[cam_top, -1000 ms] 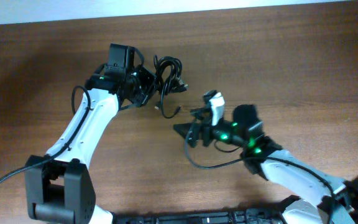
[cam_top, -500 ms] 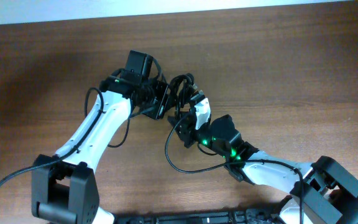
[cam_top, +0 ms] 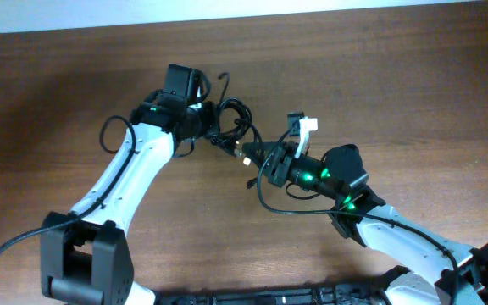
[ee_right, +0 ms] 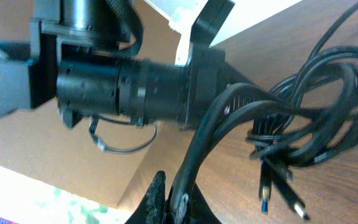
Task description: Untangle cables
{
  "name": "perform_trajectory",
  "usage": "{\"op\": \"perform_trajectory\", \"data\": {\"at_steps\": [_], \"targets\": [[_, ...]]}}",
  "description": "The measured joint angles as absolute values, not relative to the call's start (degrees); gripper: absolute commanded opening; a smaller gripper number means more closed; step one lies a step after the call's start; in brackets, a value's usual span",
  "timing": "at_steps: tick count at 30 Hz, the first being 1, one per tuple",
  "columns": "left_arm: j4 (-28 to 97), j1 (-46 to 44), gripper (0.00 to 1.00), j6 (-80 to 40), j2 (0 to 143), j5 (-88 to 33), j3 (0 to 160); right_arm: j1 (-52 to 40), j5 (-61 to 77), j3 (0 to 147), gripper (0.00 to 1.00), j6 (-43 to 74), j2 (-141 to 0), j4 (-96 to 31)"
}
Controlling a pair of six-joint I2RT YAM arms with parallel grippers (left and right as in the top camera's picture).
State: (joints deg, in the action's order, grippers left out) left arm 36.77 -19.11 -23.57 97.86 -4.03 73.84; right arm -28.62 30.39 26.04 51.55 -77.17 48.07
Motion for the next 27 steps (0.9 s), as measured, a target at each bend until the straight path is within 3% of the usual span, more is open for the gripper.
{"op": "perform_trajectory", "data": {"at_steps": [6,9,14,21,22,23,24,27], "targets": [[33.56,-26.35,0.0,-18.35,97.69,-2.5,73.84,-28.42,19.51,26.15,0.04,53.36,-76.86,39.99],[33.52,-28.84,0.0,-9.43,93.67,-3.53,73.84,-28.4,12.69,26.15,0.04,53.63,-76.86,35.75],[36.36,-29.28,0.0,13.28,92.73,-21.58,73.84,-28.4,8.14,26.15,0.04,53.8,-76.86,34.92],[30.98,-23.03,0.0,6.9,92.71,-37.08,73.82,-29.08,7.77,26.15,0.05,53.78,-80.42,37.15],[30.57,-21.71,0.0,6.07,92.71,-40.8,73.82,-29.15,8.05,26.13,0.34,53.82,-80.53,39.18],[29.91,-20.95,0.0,5.32,92.71,-46.98,73.82,-29.12,8.82,26.09,0.8,53.87,-80.64,41.95],[29.78,-20.75,0.0,5.04,92.68,-50.35,73.82,-29.12,9.47,26.04,0.99,53.69,-80.68,43.38],[29.89,-15.27,0.0,4.86,92.58,-53.89,73.82,-23.09,22.15,26.06,0.99,52.29,-80.34,43.72]]}}
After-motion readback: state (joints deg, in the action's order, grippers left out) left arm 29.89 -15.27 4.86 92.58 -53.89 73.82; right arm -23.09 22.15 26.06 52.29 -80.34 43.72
